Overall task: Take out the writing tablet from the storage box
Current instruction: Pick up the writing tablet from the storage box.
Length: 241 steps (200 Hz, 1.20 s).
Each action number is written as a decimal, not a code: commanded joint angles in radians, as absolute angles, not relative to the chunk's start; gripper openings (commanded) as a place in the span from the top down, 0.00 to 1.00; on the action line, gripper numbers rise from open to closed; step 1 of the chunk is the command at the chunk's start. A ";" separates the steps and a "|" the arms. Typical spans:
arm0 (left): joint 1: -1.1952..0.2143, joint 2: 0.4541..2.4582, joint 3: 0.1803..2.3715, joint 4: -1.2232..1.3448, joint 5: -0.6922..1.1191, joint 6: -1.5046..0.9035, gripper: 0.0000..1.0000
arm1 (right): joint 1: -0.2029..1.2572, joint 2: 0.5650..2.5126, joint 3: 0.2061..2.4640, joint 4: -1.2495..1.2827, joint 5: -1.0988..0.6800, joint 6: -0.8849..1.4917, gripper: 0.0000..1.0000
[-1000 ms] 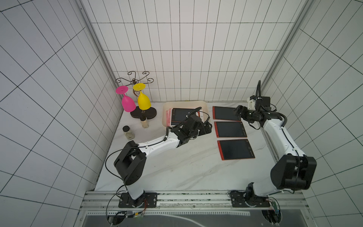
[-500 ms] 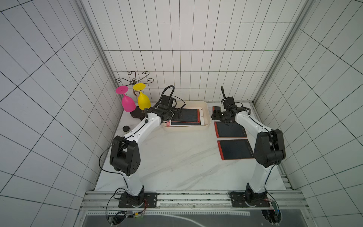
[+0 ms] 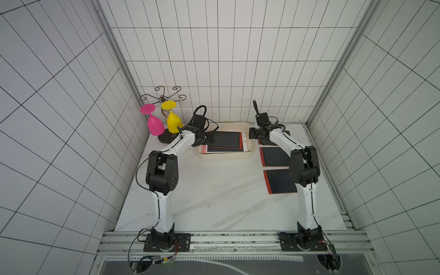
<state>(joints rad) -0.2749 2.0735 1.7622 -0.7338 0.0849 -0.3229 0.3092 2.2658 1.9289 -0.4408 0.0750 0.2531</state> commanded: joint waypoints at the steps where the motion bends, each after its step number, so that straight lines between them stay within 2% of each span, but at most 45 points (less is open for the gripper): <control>1: -0.276 2.115 1.823 -0.749 0.057 -0.307 0.08 | 0.319 2.313 2.033 -0.463 0.111 0.224 0.47; 23: -0.276 2.147 1.842 -0.747 0.050 -0.305 0.08 | 0.323 2.333 2.034 -0.442 0.119 0.227 0.56; 42: -0.277 2.178 1.860 -0.755 0.045 -0.304 0.08 | 0.329 2.342 2.032 -0.433 0.124 0.232 0.68; 92: -0.278 2.237 1.864 -0.726 0.020 -0.326 0.10 | 0.331 2.355 2.016 -0.430 0.109 0.241 0.78; 116: -0.282 2.261 1.865 -0.705 0.027 -0.344 0.10 | 0.331 2.352 2.007 -0.429 0.105 0.241 1.00; 241: -0.324 2.442 2.100 -0.757 0.025 -0.368 0.11 | 0.331 2.342 1.988 -0.423 0.069 0.236 1.00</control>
<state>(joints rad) -0.3027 2.3970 2.0441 -0.7406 0.0284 -0.3542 0.3264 2.3322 1.9625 -0.4309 0.0887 0.2398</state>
